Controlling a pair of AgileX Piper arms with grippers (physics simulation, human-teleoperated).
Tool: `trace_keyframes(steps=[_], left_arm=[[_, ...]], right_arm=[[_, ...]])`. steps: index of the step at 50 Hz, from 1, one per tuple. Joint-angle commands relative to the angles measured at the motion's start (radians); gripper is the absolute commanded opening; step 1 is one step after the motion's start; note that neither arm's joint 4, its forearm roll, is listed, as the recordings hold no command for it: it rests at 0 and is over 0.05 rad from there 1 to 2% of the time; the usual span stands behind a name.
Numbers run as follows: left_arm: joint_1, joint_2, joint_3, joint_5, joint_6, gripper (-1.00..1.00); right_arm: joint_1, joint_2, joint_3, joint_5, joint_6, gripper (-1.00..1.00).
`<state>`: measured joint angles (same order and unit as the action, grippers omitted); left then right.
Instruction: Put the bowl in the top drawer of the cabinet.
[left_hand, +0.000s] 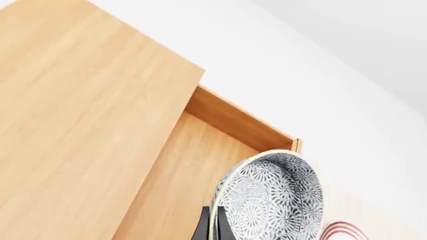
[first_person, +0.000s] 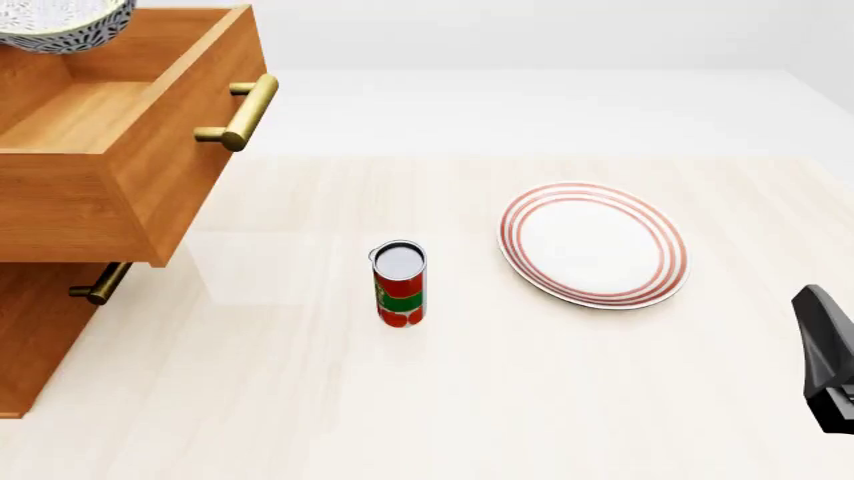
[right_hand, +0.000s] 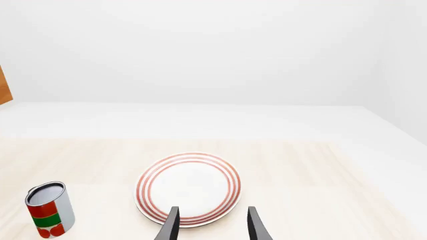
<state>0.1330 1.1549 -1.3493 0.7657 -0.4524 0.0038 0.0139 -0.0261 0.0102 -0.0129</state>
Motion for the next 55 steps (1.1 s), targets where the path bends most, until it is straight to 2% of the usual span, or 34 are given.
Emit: trace_keyframes(steps=[1,55], left_arm=[[0.004,0.018,0.01,-0.021,0.008,-1.0],[0.02,0.084,0.067,-0.096,0.003,-1.0]], right_arm=[[0.0,-0.004,0.001,0.003,0.0,1.0],[0.0,0.002,0.0,-0.002,0.0,1.0]])
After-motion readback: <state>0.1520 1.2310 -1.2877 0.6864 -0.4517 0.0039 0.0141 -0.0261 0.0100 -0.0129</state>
